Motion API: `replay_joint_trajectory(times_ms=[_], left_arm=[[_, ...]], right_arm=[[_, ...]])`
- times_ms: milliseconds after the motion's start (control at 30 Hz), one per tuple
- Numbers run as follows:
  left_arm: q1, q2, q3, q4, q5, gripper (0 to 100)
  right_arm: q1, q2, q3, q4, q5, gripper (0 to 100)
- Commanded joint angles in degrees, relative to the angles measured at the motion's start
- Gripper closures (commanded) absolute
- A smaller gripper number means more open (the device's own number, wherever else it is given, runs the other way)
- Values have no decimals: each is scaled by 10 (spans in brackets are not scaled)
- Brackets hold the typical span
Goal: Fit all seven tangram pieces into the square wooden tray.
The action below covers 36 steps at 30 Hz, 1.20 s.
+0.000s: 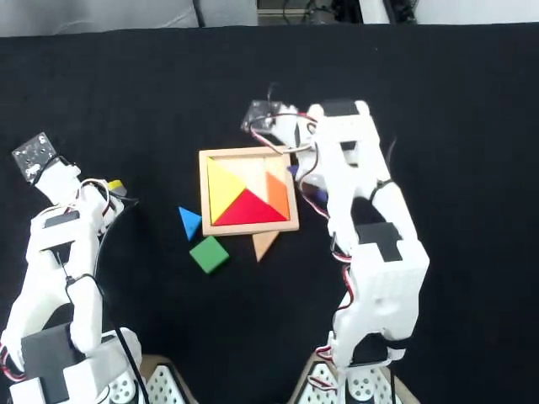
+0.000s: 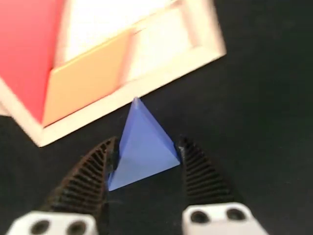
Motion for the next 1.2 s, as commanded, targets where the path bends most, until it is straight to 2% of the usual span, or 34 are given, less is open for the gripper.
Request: replay_joint_trajectory(times_ms=[0,300,900,1167], left_arm=[[7,-4,-33,-12,0,737],[7,-4,-32,-12,0,737],[20,-4,-34,-12,-23,739],[20,-4,-33,-12,-23,739]], right_arm=[[-28,-17,-65,-7,-28,935],[-84,122,-236,-2,-83,935],[-90,384,-683,244,-82,935],[-90,460,-769,265,-84,931]])
